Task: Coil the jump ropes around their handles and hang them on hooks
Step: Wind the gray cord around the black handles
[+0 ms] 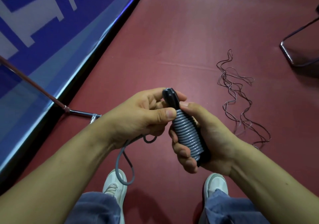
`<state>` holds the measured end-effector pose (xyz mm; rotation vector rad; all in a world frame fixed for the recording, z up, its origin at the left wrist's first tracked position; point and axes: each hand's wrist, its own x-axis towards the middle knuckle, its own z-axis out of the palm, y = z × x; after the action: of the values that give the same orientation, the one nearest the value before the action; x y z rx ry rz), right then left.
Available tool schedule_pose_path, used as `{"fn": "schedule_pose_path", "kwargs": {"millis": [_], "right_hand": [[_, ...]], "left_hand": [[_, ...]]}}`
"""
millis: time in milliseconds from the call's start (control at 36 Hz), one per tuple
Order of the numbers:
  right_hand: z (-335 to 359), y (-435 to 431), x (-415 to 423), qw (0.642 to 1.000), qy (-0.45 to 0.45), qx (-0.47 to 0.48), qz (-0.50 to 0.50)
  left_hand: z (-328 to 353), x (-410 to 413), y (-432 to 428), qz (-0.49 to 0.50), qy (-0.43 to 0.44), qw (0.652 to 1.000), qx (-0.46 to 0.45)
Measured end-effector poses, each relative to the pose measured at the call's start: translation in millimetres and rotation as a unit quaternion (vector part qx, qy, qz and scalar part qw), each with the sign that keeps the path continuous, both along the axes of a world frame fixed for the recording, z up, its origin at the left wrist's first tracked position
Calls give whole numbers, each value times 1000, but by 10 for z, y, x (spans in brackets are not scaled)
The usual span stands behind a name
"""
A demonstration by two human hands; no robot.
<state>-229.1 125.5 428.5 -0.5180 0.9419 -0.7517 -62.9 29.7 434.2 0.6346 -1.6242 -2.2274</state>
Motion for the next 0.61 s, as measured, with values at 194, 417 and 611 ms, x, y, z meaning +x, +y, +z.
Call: {"fn": "schedule_pose_path", "kwargs": {"millis": [194,417,611], "right_hand": [[-1,36,30,999,-43,-7,5],[-19,19,70,984,-178,7,4],[-37,-94,127,997,-19,-13,-70]], "left_hand": [[60,40,-77,-23,26,999,-8],[74,10,-112,17,22,997,-68],[-51,-148,-39,146,-14,986,-77]]}}
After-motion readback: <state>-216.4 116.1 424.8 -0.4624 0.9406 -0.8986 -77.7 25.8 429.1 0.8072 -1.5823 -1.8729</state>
